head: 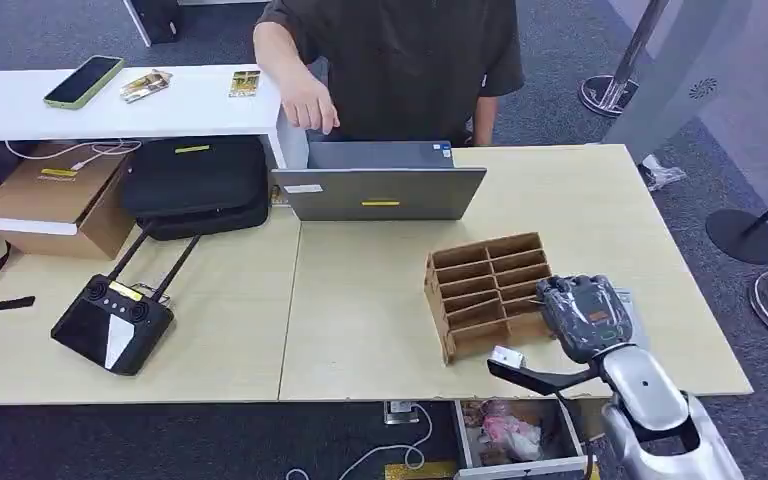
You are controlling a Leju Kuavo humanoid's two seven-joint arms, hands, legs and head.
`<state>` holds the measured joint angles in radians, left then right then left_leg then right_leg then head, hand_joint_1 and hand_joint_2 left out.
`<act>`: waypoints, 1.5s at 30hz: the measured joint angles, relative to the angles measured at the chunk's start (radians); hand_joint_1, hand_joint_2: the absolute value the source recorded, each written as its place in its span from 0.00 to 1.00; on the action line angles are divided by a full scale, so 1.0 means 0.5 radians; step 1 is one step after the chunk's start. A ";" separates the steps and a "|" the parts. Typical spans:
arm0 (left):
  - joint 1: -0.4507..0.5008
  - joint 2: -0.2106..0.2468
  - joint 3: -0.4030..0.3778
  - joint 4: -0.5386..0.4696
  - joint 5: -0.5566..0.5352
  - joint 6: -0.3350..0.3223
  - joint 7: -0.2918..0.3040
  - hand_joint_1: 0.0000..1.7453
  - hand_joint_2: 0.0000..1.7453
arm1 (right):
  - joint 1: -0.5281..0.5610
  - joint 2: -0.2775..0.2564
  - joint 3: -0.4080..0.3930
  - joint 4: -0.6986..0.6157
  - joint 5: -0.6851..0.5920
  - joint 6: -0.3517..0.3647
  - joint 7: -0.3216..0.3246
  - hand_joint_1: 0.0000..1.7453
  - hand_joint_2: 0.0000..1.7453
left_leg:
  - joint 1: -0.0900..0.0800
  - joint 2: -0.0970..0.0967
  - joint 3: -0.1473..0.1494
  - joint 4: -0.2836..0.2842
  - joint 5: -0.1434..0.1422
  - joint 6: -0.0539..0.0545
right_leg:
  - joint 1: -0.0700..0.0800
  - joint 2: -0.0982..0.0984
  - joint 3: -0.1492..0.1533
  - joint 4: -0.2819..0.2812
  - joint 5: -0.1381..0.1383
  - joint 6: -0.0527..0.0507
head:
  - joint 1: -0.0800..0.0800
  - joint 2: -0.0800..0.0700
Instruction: Pass the card to the sensor for recognition and then transmit it.
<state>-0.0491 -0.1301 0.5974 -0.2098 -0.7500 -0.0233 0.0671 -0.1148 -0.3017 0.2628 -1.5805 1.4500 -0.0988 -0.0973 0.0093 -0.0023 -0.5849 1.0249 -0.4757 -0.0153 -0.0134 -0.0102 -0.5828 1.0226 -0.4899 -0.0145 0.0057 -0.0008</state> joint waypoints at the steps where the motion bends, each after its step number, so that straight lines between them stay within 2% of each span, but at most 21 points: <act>1: 0.000 0.000 0.000 0.000 -0.003 -0.001 0.000 0.00 0.00 | 0.001 0.000 -0.011 -0.021 0.009 -0.012 0.008 1.00 1.00 | 0.000 0.000 0.000 0.000 0.000 0.000 | 0.000 0.000 0.000 0.000 0.000 0.000 | 0.000 0.000; 19: 0.000 -0.002 0.054 0.000 -0.008 -0.030 -0.005 0.00 0.00 | 0.084 -0.007 -0.188 -0.309 0.024 -0.105 0.050 1.00 1.00 | 0.000 0.000 0.000 0.000 0.000 0.000 | 0.000 0.000 0.000 0.000 0.000 0.000 | 0.000 0.000; 23: -0.001 -0.006 0.056 0.000 -0.032 -0.036 -0.015 0.00 0.00 | 0.070 0.011 -0.206 -0.318 -0.043 -0.299 0.043 1.00 1.00 | 0.000 0.000 -0.001 0.000 0.000 0.000 | 0.000 0.000 0.000 0.000 0.000 0.000 | 0.000 0.000; 28: -0.016 -0.024 0.056 0.000 -0.091 -0.050 -0.021 0.00 0.00 | -0.106 0.151 -0.198 -0.216 -0.205 -0.520 -0.039 1.00 1.00 | 0.001 0.003 0.000 0.000 0.000 0.000 | 0.000 0.002 0.001 0.001 0.001 -0.001 | 0.000 0.000; 31: -0.031 -0.035 0.056 0.000 -0.125 -0.060 -0.020 0.00 0.00 | -0.262 0.289 -0.166 -0.087 -0.272 -0.570 -0.085 1.00 1.00 | 0.001 0.006 0.002 0.000 0.001 -0.001 | 0.000 0.006 0.001 0.002 0.002 -0.002 | 0.001 0.000; 35: -0.061 -0.052 0.051 0.000 -0.178 -0.069 0.000 0.00 0.00 | -0.505 0.501 -0.109 0.140 -0.266 -0.561 -0.079 1.00 1.00 | 0.002 0.006 0.002 0.000 0.003 -0.002 | 0.001 0.006 0.000 0.003 0.002 -0.003 | 0.000 0.000; 39: -0.088 -0.072 0.038 0.000 -0.251 -0.085 0.046 0.00 0.00 | -0.721 0.663 -0.087 0.364 -0.243 -0.530 -0.044 1.00 1.00 | 0.002 0.004 0.002 0.000 0.003 -0.003 | 0.001 0.004 0.000 0.003 0.002 -0.003 | 0.000 0.000; 45: -0.126 -0.089 -0.008 0.000 -0.325 -0.102 0.094 0.00 0.00 | -0.910 0.808 -0.088 0.643 -0.243 -0.518 -0.064 1.00 1.00 | 0.001 0.004 0.001 0.000 0.003 -0.002 | 0.001 0.005 0.000 0.003 0.002 -0.003 | 0.000 0.000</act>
<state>-0.1119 -0.1747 0.5936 -0.2098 -0.9125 -0.0744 0.1141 -0.5697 0.1023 0.2190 -1.2592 1.3287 -0.3578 -0.1293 0.0098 -0.0001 -0.5846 1.0248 -0.4743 -0.0165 -0.0128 -0.0079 -0.5829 1.0240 -0.4889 -0.0158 0.0057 -0.0008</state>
